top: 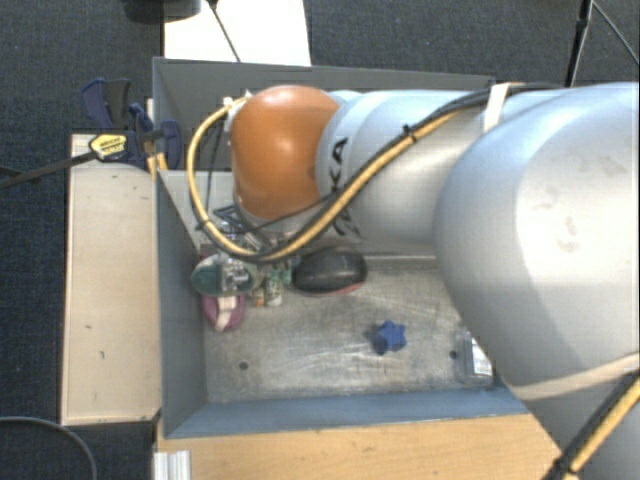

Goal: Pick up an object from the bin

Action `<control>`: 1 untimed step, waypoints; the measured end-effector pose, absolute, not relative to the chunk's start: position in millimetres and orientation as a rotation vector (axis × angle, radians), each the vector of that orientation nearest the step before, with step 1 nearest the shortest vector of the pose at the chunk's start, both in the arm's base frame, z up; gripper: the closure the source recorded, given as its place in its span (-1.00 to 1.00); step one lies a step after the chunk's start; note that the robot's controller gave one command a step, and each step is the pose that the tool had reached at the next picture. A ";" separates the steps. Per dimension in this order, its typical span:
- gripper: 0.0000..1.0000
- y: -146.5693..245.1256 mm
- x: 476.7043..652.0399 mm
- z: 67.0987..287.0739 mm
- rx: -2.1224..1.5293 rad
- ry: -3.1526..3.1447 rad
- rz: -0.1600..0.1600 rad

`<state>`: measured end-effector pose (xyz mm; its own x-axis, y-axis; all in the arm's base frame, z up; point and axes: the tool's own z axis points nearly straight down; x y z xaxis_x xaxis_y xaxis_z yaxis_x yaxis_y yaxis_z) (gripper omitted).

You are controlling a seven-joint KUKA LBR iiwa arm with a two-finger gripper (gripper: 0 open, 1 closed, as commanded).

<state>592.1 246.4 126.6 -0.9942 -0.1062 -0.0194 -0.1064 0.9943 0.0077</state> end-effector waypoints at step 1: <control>1.00 245.8 591.6 124.5 -0.056 3.123 0.014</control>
Offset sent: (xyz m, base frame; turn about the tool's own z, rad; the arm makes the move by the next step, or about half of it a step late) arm -0.0248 -0.0072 -0.0566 0.3164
